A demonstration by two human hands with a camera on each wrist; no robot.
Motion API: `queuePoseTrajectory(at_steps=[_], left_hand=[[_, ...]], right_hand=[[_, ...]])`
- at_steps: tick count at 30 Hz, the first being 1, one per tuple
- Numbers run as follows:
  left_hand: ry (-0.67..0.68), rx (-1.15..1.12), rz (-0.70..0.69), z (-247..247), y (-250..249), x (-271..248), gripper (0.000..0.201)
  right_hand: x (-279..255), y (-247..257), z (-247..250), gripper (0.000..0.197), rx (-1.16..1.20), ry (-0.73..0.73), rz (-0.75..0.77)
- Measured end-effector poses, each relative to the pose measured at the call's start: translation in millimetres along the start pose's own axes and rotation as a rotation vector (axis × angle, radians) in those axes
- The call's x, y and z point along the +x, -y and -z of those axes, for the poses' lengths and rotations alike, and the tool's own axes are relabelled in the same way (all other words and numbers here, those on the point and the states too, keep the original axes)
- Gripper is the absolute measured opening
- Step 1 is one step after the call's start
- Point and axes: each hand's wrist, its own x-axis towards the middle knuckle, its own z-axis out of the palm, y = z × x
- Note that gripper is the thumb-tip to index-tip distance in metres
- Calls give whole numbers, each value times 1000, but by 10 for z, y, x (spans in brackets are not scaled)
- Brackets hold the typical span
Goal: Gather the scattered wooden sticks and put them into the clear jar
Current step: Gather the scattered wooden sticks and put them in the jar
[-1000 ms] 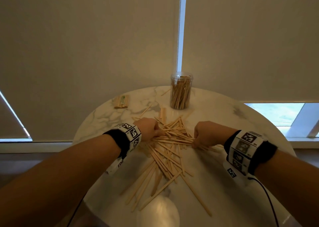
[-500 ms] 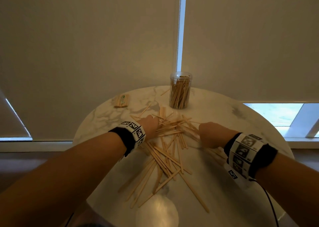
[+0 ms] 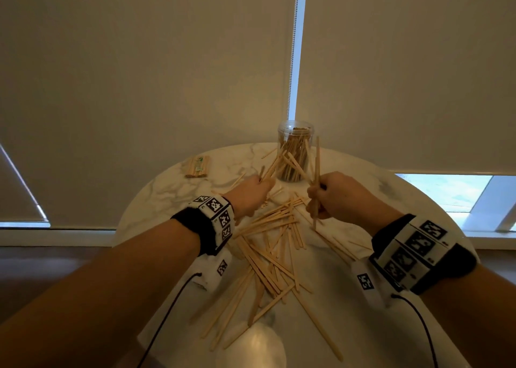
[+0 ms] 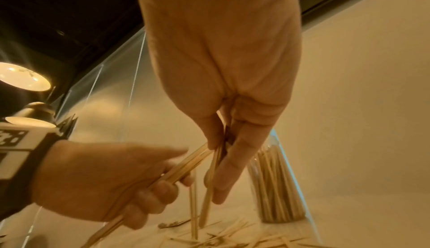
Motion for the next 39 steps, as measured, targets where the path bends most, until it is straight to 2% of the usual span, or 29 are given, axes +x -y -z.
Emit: queuePoseTrajectory(at_steps=[2,3,4,6,8,11,12,14,17,20,21,26,28,30,32,34,37,39], left_hand=[[32,-116,-12,-65,-97,-56,75],[55,-168,-38,-97,-133,-65,83],[77,-209,-78,-130,-158,-60,83],[52,-267,-129,-178,-163,-16,60],[-57,-266,-84,-178,-145,45,38],[-128,-253,-21,-106,-84,64,28],[-111,-280,-21,-75,-70,33,26],[-33,-316,-37,-15,-51,-75,24],[194,-398,-103,-24,-27,-245,21],[356,-341,-173,-127,-94,-352,21],[365,-339,-183,-165,-137,-379,22],[318,-419,-125,-220,-310,-487,25],[268,-315,-132,-163,-311,-510,27],[203,-81,-174,-35,-267,-518,30],[158,187,-197,124,-188,-567,39],[187,404,-167,266,-109,-691,48],[337,804,-73,336,-20,-987,56],[434,930,19,252,78,-1174,69]], right_hand=[[-38,111,-106,20,40,20,59],[-58,163,-167,20,43,44,88],[-70,209,-234,19,22,64,120],[-80,278,-350,20,-70,76,197],[-105,329,-440,20,-165,96,270],[-137,320,-482,17,-224,145,271],[-131,308,-451,19,-231,114,249],[-94,289,-338,26,-199,-37,205],[-87,366,-129,40,-10,-226,211],[-72,494,2,30,93,-283,283],[-42,515,11,23,53,-278,299],[-35,537,-82,30,-123,-50,325],[-69,505,-62,29,-75,-58,312],[-116,429,-30,32,-4,-104,237],[-240,347,-27,31,-60,-94,148],[-413,262,-87,33,-253,53,64],[-630,120,-268,64,-590,414,6],[-736,81,-414,76,-687,572,-2]])
